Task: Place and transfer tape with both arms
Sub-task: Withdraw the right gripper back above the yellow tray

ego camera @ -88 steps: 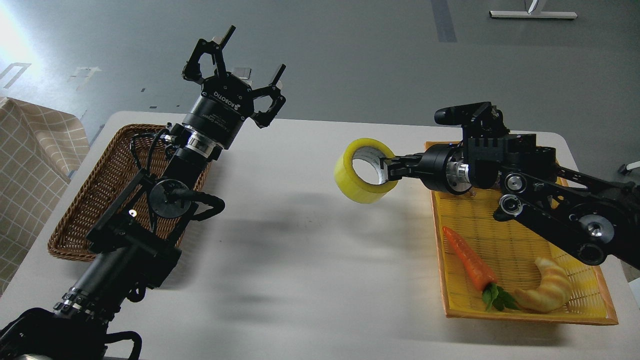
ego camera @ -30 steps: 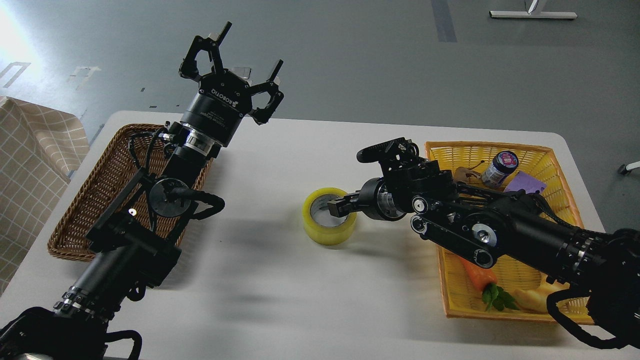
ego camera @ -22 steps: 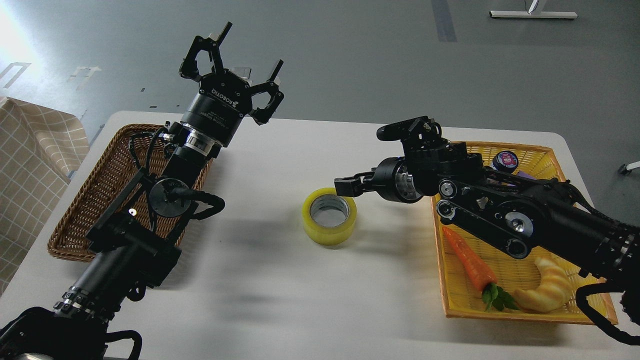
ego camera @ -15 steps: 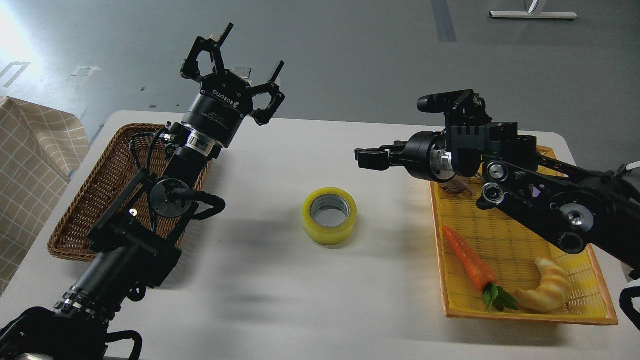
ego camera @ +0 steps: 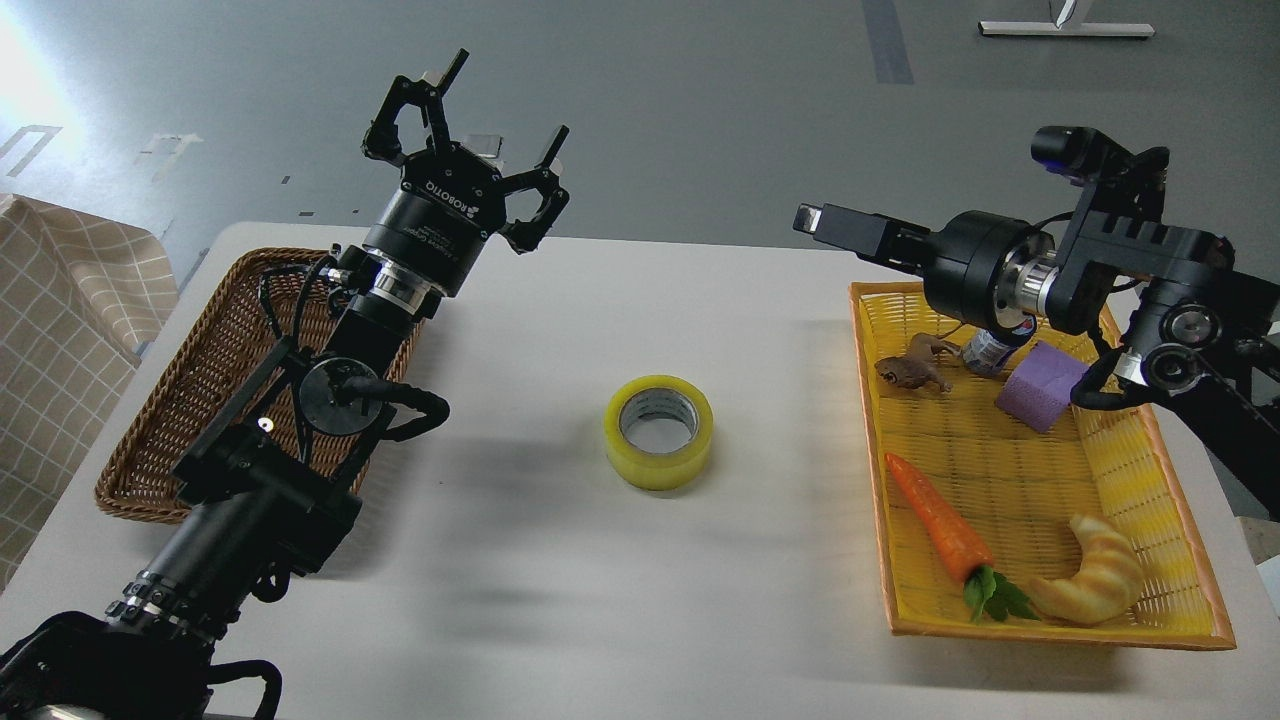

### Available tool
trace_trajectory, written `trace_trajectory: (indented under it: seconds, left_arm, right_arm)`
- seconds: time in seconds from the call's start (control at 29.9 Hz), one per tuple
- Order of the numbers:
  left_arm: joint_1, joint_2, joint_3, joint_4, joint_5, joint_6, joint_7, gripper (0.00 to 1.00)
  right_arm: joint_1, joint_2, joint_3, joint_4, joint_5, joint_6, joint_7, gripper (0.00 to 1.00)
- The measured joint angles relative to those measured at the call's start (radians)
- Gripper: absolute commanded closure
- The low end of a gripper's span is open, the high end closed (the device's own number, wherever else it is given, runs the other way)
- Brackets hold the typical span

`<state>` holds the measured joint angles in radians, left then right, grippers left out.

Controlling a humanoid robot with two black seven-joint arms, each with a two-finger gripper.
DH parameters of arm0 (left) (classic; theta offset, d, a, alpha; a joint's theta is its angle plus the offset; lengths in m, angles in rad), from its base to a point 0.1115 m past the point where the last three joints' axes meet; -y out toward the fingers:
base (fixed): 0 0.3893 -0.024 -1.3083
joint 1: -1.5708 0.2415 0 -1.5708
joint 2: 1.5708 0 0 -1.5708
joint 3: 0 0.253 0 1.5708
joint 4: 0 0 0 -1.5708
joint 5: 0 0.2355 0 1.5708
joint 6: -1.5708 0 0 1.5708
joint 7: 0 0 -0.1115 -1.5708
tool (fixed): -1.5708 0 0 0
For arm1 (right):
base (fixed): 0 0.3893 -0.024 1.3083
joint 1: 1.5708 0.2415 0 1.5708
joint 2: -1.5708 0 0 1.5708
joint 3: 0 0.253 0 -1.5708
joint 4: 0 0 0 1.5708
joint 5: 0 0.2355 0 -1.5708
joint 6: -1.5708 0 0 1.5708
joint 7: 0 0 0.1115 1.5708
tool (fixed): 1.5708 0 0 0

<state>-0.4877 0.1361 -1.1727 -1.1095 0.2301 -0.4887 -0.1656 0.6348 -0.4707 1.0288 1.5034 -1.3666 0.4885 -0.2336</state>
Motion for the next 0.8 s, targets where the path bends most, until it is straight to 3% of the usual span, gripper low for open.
trace_trajectory:
  seconds: [0.23,0.53,0.8]
  left_arm:
    - [0.004,0.002,0.001,0.001,0.000,0.000,0.000,0.02]
    - [0.006,0.000,0.004,0.002,0.000,0.000,0.000,0.02]
    - [0.007,-0.006,0.004,0.002,0.000,0.000,0.001,0.02]
  right_arm:
    - [-0.149,0.084,0.265,0.012,0.314,0.000,0.002,0.00]
    - [-0.251,0.361,0.635,-0.008,0.523,0.000,0.000,0.02]
    - [-0.242,0.441,0.688,-0.092,0.785,0.000,0.000,0.00]
